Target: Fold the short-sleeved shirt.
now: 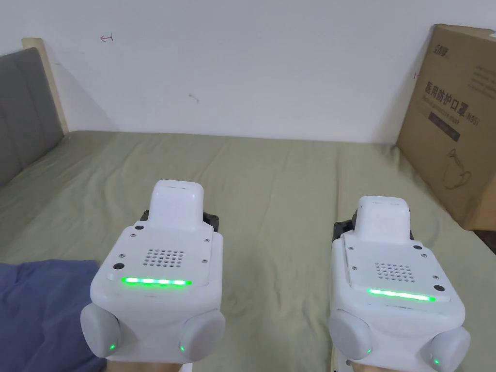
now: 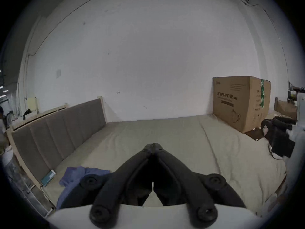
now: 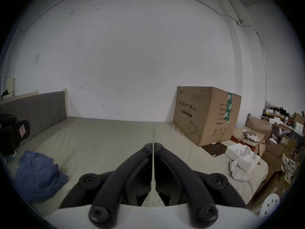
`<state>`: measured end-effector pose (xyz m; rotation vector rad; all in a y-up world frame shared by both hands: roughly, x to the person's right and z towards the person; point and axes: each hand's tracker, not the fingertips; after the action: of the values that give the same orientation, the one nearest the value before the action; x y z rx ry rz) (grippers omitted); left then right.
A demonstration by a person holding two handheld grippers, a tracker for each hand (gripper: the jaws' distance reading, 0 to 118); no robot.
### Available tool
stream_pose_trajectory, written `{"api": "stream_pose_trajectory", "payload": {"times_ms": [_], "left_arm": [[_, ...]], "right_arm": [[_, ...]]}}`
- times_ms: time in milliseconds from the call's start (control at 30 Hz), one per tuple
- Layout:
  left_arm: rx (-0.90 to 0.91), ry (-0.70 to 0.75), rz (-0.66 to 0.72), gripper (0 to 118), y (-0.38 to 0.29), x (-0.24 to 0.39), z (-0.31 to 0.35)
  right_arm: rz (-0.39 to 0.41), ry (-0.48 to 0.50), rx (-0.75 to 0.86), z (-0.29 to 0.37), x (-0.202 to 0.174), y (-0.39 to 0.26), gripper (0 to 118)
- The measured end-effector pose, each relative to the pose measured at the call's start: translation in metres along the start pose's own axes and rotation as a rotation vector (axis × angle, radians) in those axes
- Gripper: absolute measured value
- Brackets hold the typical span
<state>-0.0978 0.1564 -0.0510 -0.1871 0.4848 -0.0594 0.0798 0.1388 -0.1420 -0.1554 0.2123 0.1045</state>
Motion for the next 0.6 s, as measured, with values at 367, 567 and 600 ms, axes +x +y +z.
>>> {"api": "stream_pose_trajectory", "payload": {"times_ms": [367, 567, 600], "left_arm": [[0.0, 0.128, 0.059, 0, 0.006, -0.068, 0.024], [-0.002, 0.328, 0.001, 0, -0.007, -0.115, 0.052], [-0.015, 0.333, 0.035, 0, -0.009, -0.125, 0.056]], "right_arm": [[-0.018, 0.273, 0.002, 0.004, -0.06, 0.018, 2], [-0.039, 0.507, -0.032, 0.014, -0.131, 0.022, 2], [-0.029, 0.539, -0.037, 0.018, -0.144, 0.021, 2]]}}
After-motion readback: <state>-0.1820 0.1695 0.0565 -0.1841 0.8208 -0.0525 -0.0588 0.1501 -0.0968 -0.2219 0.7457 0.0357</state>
